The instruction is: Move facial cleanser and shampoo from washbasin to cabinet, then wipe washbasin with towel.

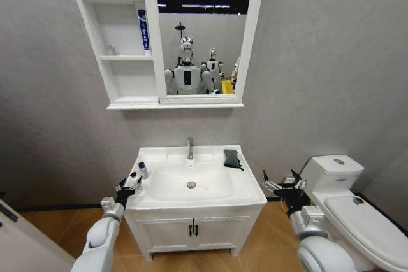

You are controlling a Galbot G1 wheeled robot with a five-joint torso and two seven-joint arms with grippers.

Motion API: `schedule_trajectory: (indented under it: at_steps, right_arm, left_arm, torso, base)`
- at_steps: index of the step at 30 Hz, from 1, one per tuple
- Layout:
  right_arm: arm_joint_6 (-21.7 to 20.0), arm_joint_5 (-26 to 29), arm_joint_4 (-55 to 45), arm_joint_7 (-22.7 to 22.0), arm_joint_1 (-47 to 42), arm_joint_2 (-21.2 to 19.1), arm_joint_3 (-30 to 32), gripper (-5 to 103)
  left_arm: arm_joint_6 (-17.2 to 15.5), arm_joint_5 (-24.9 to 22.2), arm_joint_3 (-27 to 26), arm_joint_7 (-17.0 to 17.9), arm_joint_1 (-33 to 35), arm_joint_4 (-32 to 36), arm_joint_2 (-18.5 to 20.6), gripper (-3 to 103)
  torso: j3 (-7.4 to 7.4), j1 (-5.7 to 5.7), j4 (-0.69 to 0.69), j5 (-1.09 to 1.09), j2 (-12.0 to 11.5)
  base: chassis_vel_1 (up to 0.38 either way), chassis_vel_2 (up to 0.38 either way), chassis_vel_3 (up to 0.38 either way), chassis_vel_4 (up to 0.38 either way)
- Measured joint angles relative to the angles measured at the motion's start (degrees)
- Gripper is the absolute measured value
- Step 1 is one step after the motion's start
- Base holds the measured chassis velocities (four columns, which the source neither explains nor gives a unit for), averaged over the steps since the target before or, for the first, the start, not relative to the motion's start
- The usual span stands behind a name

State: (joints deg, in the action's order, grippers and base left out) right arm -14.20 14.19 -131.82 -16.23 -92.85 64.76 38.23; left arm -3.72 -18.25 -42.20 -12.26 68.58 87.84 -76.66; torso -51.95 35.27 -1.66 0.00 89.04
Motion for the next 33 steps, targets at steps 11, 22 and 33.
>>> schedule_trajectory:
  at_steps: [11, 22, 33]
  right_arm:
    - [-0.03, 0.55, -0.01, -0.30, 0.62, -0.22, -0.04, 100]
    - [0.01, 0.04, 1.08, 0.37, 2.75, -0.29, -2.40, 100]
    - [1.30, -0.83, 0.53, 0.74, 1.07, 0.96, -1.64, 100]
  left_arm:
    - [-2.18, -1.89, -0.19, 1.80, 3.16, 6.34, 0.93, 39]
    - [-21.72, -22.34, 2.56, 24.64, -6.27, 30.54, 19.93, 36]
    - [-28.16, -40.47, 19.32, 30.08, -40.65, 18.71, 37.58, 36]
  torso:
    - [0.00, 0.00, 0.00, -0.03, -0.01]
    - [0.01, 0.00, 0.02, -0.02, 0.00]
    - [0.00, 0.00, 0.00, -0.01, 0.00]
  base:
    - [0.000, 0.000, 0.000, 0.000]
    - [0.000, 0.000, 0.000, 0.000]
    - [0.000, 0.000, 0.000, 0.000]
